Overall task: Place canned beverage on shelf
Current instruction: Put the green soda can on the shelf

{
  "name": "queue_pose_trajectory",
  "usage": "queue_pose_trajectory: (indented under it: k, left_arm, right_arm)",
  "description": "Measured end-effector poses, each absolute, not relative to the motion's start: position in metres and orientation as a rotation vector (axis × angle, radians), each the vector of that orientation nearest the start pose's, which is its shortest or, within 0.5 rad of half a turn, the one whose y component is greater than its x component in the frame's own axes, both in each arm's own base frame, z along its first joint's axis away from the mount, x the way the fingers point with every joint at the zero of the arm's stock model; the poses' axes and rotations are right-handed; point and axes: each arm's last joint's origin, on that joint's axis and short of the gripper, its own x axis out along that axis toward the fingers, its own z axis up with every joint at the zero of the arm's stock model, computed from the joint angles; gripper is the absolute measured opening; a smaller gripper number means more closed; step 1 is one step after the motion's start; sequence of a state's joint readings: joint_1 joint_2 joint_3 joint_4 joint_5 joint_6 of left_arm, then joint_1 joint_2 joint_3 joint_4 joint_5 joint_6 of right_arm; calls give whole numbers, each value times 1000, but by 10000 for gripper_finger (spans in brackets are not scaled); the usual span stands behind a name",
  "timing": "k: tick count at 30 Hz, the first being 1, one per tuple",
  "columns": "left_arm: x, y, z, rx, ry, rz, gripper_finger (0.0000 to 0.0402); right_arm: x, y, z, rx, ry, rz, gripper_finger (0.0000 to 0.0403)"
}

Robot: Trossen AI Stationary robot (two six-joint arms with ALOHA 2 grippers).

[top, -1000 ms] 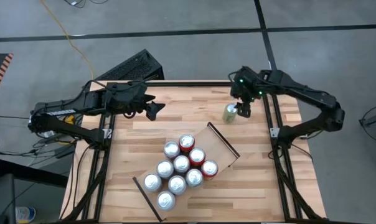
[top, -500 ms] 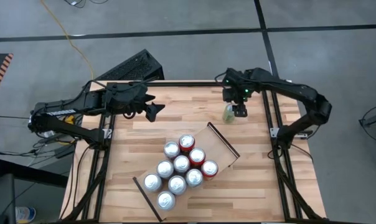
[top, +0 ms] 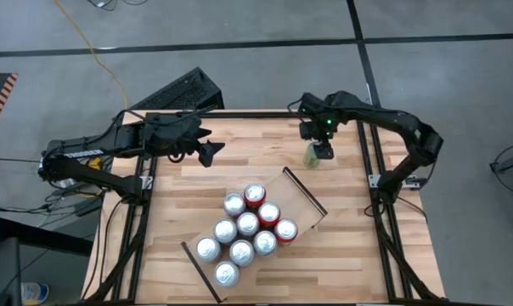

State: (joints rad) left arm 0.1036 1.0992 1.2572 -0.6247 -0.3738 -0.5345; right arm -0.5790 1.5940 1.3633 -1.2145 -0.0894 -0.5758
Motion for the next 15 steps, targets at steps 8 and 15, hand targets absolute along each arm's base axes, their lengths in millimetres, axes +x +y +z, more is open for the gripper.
queue_pose_trajectory:
  k: [8,15]
  left_arm:
    - [215,33,394,-451,328,585,332]
    - [215,33,394,-454,326,587,332]
  right_arm:
    - [244,-156,271,16,1429,-1,374]
    - [237,-151,245,58,1495,14,385]
